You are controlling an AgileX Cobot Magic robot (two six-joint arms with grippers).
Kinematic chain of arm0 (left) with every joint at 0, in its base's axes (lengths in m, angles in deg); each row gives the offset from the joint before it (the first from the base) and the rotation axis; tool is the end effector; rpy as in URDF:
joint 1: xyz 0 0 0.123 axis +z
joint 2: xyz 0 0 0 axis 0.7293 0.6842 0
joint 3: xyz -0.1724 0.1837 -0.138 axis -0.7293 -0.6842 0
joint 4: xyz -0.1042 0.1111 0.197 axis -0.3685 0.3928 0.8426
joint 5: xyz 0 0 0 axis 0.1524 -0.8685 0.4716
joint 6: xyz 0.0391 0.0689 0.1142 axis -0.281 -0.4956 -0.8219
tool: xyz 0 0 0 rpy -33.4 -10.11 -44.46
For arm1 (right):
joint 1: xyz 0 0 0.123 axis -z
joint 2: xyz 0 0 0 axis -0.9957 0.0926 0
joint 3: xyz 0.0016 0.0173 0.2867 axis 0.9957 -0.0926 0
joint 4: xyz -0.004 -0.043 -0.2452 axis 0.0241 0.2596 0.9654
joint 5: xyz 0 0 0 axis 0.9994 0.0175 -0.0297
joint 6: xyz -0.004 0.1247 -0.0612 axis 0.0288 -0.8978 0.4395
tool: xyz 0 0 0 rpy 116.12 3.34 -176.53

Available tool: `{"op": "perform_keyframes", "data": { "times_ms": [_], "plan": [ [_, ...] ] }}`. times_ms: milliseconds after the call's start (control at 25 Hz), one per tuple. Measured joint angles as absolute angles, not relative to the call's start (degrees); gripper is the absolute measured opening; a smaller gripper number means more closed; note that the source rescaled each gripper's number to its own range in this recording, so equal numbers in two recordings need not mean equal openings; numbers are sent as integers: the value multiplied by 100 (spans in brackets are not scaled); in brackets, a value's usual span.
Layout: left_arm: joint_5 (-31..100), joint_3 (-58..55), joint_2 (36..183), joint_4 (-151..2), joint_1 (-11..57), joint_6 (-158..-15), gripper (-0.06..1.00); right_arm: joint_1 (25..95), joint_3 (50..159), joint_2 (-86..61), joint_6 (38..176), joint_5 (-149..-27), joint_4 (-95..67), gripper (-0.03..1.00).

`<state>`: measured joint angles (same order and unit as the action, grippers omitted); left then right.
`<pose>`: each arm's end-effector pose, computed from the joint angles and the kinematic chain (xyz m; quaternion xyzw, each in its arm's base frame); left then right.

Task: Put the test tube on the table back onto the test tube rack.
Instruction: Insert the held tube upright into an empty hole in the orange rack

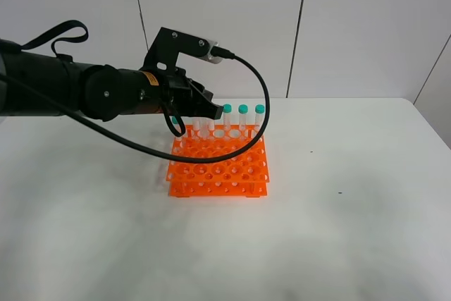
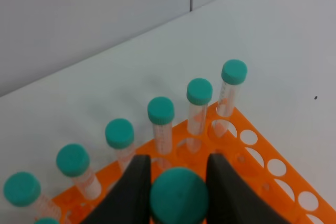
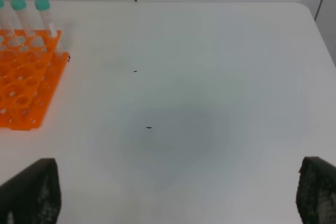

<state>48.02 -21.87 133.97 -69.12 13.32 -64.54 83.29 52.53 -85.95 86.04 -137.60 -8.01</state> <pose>0.3540 -0.2305 0.2267 0.2672 0.7936 -0.1271 0.5316 0.0356 0.0039 0.2561 -0.0227 0.8444 0.0116 0.5351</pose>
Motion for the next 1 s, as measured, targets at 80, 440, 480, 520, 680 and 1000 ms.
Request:
{"op": "perform_keyframes", "data": {
  "times_ms": [80, 440, 480, 520, 680, 1000],
  "plan": [
    [4738, -1977, 13517, -6912, 1350, -6454, 0, 8329, 5253, -8595, 8604, -13760, -801, 100],
    [4838, -1838, 13831, -6912, 1678, -6541, 0, 8329, 5253, -8595, 8604, -13760, -801, 100],
    [4854, -1834, 13836, -6912, 1684, -6541, 0, 8329, 5253, -8595, 8604, -13760, -801, 100],
    [4895, -1832, 13857, -6912, 1684, -6541, 0, 8329, 5253, -8595, 8604, -13760, -801, 100],
    [5021, -1832, 14036, -6912, 1684, -6541, 0, 8329, 5253, -8595, 8604, -13760, -801, 100],
    [5094, -1832, 14207, -6912, 1735, -6591, 0, 8329, 5253, -8595, 8604, -13760, -801, 100]
  ]
}}
